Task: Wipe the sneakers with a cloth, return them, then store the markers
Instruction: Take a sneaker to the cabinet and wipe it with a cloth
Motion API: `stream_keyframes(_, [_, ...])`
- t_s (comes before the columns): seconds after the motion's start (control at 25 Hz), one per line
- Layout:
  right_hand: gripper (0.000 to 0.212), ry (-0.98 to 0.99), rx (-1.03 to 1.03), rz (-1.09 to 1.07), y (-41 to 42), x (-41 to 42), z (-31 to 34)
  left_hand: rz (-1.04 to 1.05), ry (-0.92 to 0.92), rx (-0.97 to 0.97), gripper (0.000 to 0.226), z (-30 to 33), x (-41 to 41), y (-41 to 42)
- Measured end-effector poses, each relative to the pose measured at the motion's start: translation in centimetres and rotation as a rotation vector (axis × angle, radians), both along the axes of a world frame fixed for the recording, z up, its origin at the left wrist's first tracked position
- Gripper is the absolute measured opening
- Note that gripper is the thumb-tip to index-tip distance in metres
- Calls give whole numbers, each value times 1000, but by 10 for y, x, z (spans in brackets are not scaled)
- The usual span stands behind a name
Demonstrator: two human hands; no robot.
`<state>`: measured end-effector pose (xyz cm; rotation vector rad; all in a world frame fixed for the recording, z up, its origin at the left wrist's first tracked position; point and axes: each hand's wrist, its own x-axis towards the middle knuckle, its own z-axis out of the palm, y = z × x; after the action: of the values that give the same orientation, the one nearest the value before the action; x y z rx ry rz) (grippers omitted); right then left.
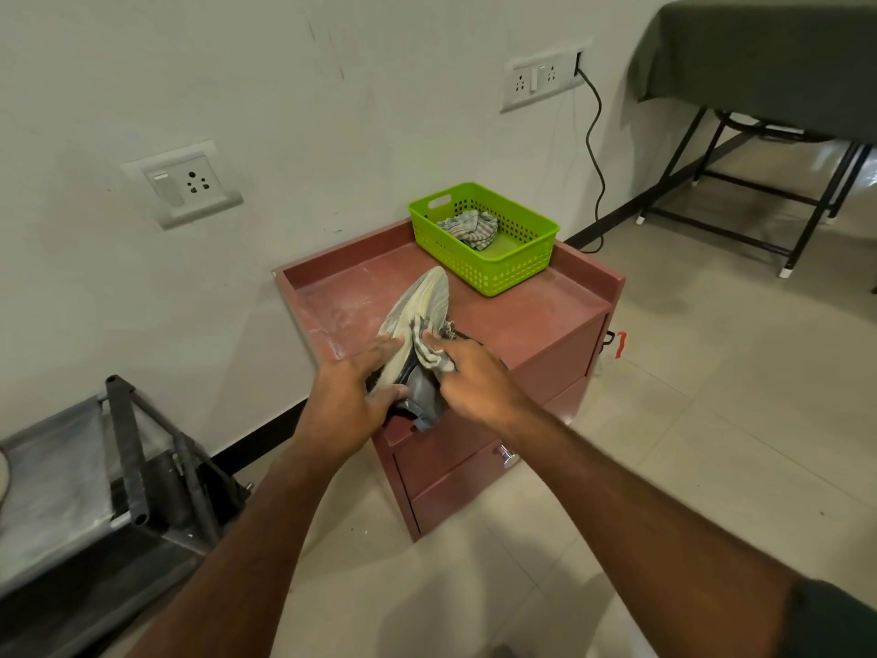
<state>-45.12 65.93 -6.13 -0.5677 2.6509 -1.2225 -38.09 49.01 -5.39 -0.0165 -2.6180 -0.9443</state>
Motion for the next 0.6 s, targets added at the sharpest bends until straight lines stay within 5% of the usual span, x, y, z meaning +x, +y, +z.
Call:
stream_keyframes(0.16, [21, -76, 68, 179, 27, 25, 15, 10, -28, 10, 62, 0, 2, 2])
stream_keyframes(0.28, [34, -139, -247, -201, 31, 18, 38, 10, -22, 8, 62, 0, 3, 2])
stream_keyframes(0.4, [27, 17, -394, -537, 37, 2, 37, 5, -46, 31, 65, 1, 4, 2])
stream_keyframes(0.48, [25, 95, -338, -583, 37, -9, 24, 16, -75, 60, 69, 2, 5, 1])
stream_keyframes(0.6, [57, 22, -319, -463, 24, -29, 2, 13, -83, 82, 69, 3, 5, 0])
